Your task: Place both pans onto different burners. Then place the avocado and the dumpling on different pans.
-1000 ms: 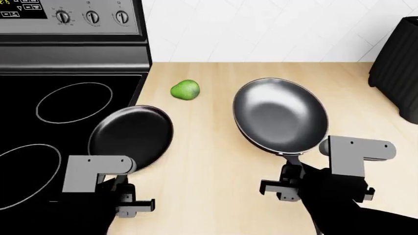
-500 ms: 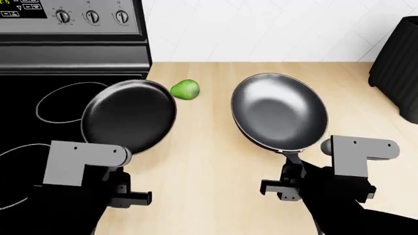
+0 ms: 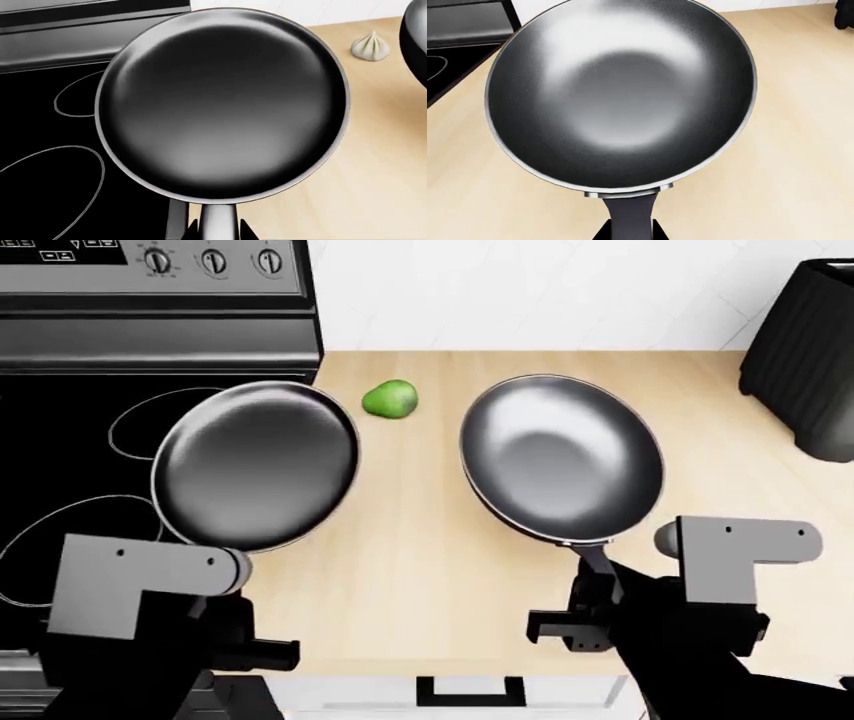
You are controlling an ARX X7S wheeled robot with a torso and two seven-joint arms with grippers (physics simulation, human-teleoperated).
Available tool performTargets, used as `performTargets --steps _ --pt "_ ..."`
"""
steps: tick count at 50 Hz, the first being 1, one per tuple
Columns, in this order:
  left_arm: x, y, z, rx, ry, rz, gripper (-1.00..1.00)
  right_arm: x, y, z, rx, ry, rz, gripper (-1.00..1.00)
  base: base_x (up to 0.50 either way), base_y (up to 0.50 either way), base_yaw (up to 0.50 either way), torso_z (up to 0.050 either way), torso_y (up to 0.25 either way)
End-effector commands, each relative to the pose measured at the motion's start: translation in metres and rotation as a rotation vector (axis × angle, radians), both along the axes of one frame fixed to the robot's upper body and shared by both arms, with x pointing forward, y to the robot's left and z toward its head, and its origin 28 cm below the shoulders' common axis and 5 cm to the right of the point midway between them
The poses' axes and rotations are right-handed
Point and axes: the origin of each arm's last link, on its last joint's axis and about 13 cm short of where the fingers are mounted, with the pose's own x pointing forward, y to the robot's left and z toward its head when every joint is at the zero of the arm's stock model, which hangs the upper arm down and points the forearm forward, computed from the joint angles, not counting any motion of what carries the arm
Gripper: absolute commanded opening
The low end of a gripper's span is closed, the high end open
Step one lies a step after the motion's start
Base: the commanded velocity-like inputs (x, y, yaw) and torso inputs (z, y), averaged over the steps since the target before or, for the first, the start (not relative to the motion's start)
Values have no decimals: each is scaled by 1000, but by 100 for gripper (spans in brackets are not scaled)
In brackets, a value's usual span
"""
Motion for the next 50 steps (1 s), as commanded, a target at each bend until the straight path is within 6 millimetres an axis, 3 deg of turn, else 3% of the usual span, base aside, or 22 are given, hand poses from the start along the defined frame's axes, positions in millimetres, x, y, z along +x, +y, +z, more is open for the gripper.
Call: performTargets --steps 1,8,50 --pt "1 4 6 -10 -72 40 -100 4 0 14 17 -113 3 -100 0 0 0 0 0" --pt "1 5 6 -14 -72 44 -100 4 0 15 14 -125 10 -100 0 84 0 1 3" --pt "6 10 8 -12 -63 73 -100 3 1 15 -1 -126 21 -100 0 500 0 1 3"
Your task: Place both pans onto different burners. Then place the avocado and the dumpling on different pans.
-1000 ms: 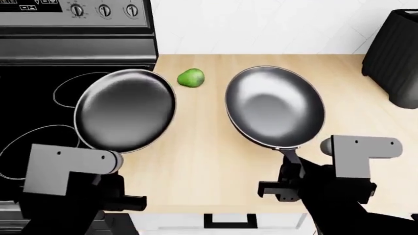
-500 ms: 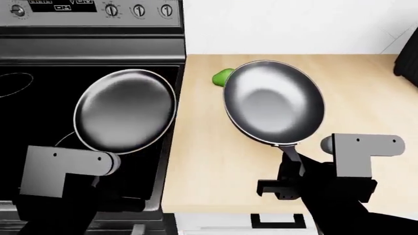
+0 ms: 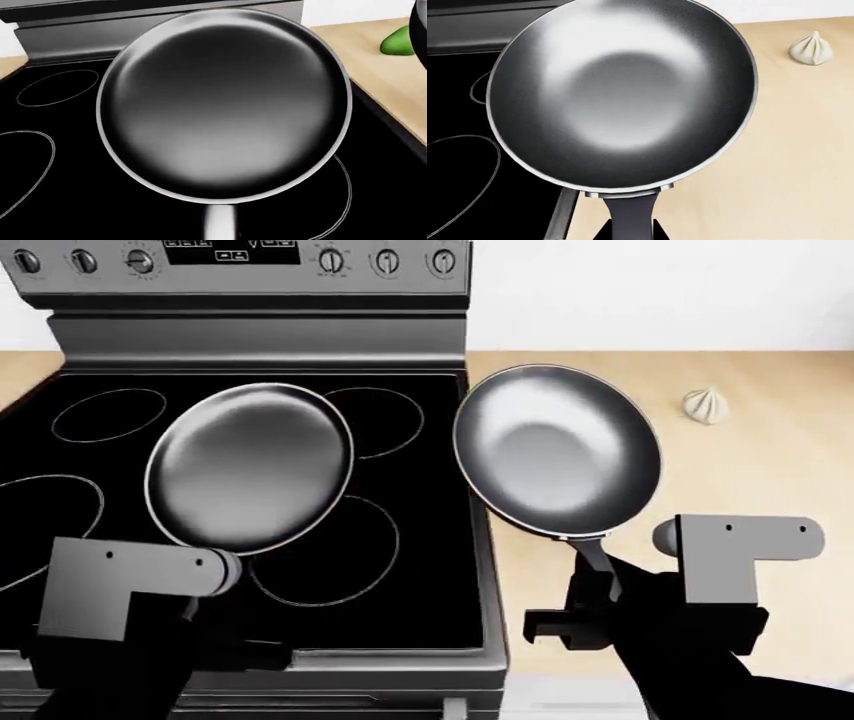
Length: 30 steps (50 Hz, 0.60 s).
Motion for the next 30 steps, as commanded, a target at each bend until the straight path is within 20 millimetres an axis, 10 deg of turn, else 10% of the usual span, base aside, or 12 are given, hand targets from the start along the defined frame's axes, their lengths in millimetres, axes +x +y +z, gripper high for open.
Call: performTargets --steps 1,30 --pt "6 5 12 -4 -63 62 -100 5 0 12 8 -92 3 -100 0 500 0 0 10" --pt "9 8 13 -2 -55 73 -100 7 1 12 5 -86 8 -100 0 500 0 1 3"
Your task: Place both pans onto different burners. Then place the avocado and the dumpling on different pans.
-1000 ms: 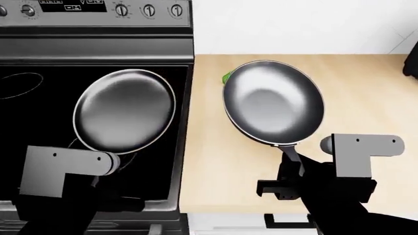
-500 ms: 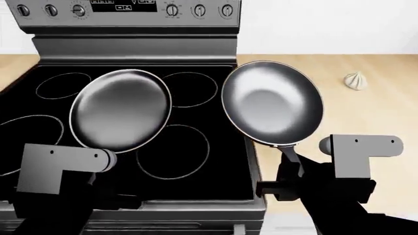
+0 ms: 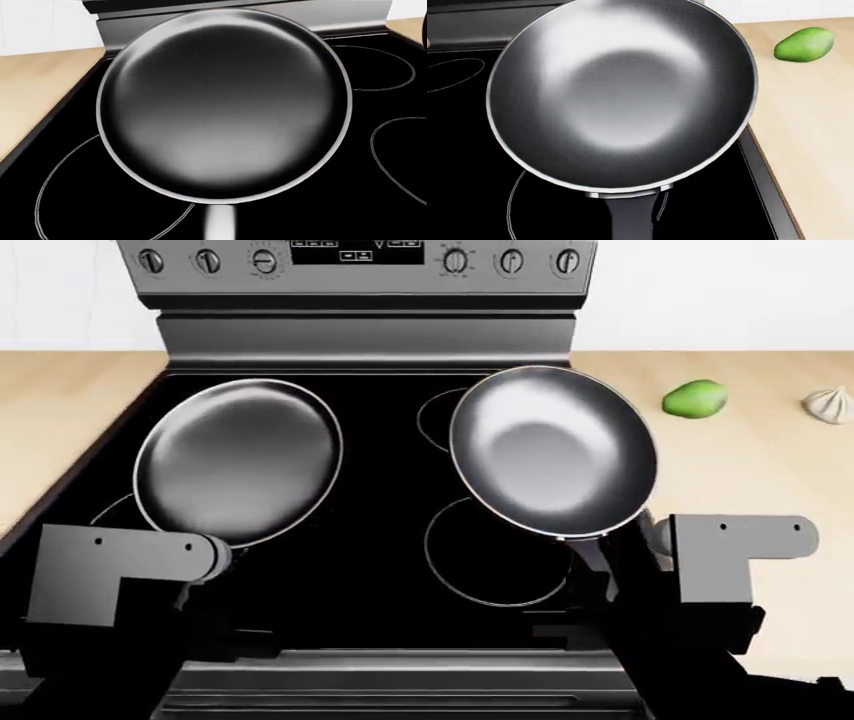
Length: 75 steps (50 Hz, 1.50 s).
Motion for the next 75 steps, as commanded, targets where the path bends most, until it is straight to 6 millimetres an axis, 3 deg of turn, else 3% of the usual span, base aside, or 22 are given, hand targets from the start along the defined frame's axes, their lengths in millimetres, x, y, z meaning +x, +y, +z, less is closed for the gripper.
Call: performTargets --steps 1,11,40,75 --pt "5 4 8 -2 -62 50 -100 7 0 12 12 -88 1 -100 0 500 0 0 0" --pt "6 5 7 -3 -59 54 -100 7 -1 12 11 -89 -1 -100 0 500 0 2 3" --pt "9 15 5 -12 -58 86 -100 -5 -17 25 -56 -56 -72 -100 0 0 0 1 3" --pt "9 16 -4 -25 -54 88 -100 -17 -21 5 -60 51 -80 -100 0 0 0 1 3"
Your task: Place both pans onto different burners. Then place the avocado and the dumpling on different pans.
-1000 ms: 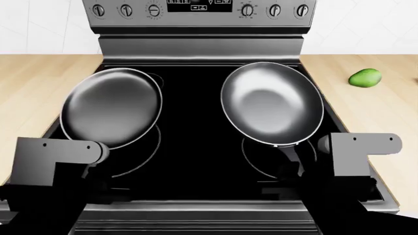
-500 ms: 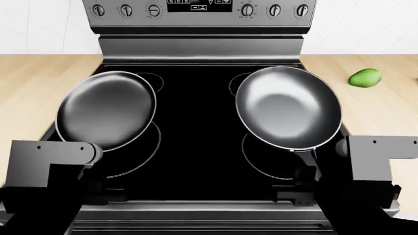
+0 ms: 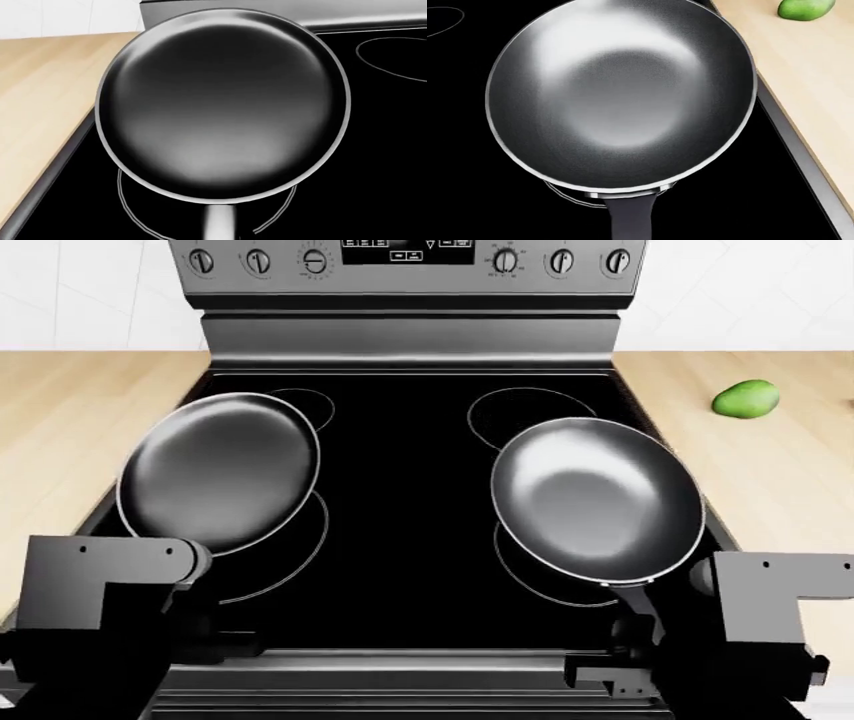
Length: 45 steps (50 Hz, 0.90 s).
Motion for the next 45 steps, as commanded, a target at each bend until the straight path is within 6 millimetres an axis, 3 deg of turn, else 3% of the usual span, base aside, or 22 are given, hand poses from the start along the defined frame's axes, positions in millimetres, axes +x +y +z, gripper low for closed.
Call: performTargets --steps 1,16,17,33,45 --pt "4 4 7 -1 -72 46 -100 6 -1 6 7 -76 -2 -100 0 0 0 0 10" --pt "5 4 13 -2 -71 48 -100 7 0 1 14 -63 4 -100 0 0 0 1 3" --pt "5 4 13 -2 -72 49 -100 7 0 1 14 -64 4 100 0 0 0 0 0" --pt "4 5 5 -4 -73 53 -100 5 0 8 18 -87 11 100 0 0 0 1 2" --pt "14 11 14 18 -55 82 -100 -8 2 69 -25 -287 36 100 0 0 0 1 2"
